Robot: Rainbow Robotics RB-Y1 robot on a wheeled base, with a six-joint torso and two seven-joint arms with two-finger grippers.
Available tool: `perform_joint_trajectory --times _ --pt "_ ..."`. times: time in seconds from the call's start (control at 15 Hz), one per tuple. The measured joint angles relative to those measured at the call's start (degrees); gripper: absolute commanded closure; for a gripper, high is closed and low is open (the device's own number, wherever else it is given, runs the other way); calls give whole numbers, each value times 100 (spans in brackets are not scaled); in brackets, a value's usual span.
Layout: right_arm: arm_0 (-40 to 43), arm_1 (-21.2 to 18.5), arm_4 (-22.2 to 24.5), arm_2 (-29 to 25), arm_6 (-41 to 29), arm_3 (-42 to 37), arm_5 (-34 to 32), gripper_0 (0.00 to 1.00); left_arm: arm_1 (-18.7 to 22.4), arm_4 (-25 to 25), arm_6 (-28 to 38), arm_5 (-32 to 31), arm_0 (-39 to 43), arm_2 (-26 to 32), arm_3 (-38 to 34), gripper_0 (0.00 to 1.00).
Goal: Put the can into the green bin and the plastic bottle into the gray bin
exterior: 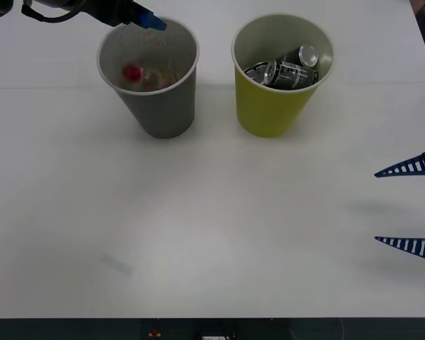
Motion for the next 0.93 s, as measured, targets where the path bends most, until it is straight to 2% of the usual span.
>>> perform_joint_trajectory --times 0.13,0.4,0.8,0.93 --pt "0 0 0 0 0 0 0 0 39 317 -302 69 168 202 -11 0" --pt "0 0 0 0 0 0 0 0 307 1317 -844 450 677 411 -169 0" --pt "0 0 0 0 0 0 0 0 766 2840 -1535 1113 1778 583 -879 0" --pt "0 0 0 0 0 0 0 0 916 3193 -1861 1264 2219 692 -1207 0"
